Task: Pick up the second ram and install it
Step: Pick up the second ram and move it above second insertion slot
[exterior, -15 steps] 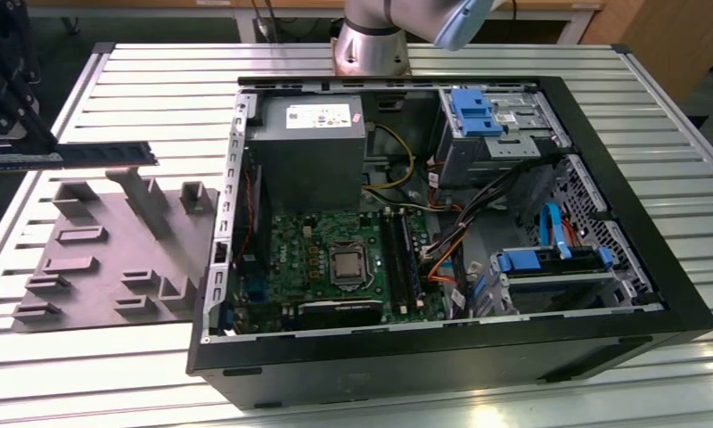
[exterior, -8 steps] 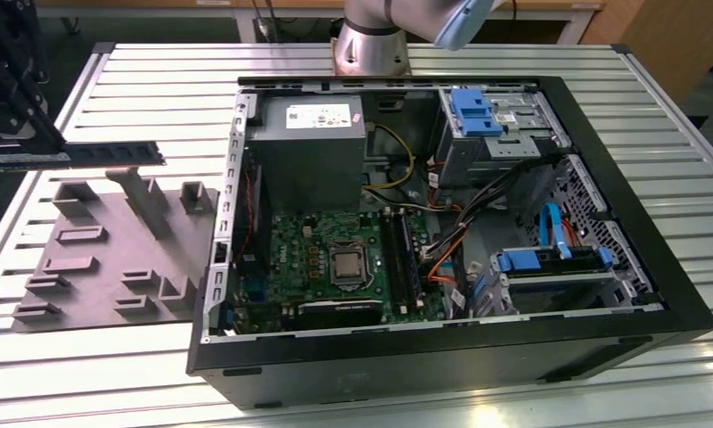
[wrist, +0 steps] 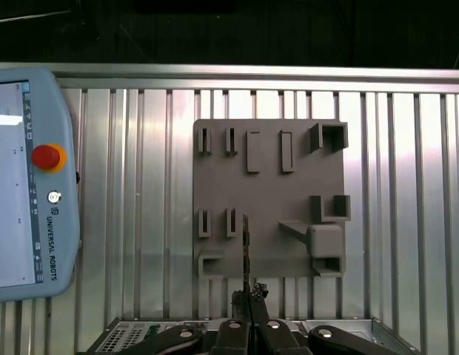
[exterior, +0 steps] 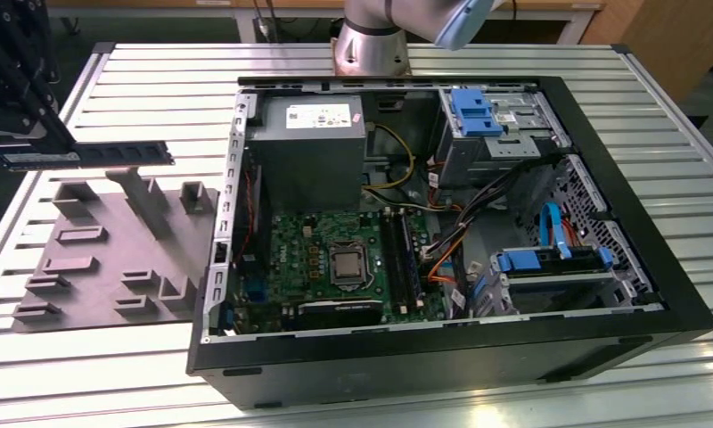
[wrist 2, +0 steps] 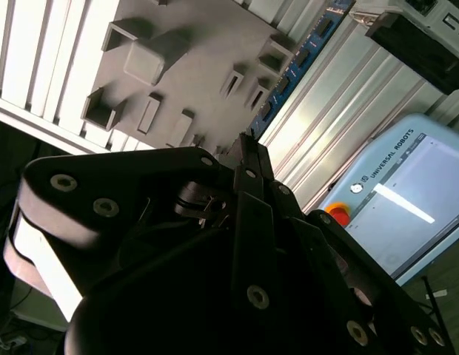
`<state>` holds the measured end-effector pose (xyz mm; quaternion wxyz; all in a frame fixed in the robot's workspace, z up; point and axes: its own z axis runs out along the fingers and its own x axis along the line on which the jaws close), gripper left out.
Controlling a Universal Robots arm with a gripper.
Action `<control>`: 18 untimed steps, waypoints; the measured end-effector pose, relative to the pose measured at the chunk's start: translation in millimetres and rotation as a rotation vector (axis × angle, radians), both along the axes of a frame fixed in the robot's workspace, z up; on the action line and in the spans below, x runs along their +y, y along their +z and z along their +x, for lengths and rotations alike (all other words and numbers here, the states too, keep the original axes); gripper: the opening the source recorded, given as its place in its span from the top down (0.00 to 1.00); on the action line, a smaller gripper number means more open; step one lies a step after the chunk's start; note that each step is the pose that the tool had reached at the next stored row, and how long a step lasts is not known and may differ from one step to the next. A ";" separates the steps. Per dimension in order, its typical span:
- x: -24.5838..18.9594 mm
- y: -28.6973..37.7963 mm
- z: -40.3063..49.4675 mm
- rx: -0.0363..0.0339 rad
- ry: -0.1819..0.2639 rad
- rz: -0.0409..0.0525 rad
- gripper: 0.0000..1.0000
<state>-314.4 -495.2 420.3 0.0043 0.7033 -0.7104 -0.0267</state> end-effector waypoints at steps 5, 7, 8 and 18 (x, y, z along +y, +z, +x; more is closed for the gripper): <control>0.0 0.0 5.9 0.0001 0.000 0.0000 0.89; 0.0 0.1 7.9 0.0001 0.000 -0.0001 0.89; 0.0 0.0 9.0 0.0000 0.000 0.0000 0.89; 0.0 0.0 25.2 0.0000 0.000 0.0000 0.89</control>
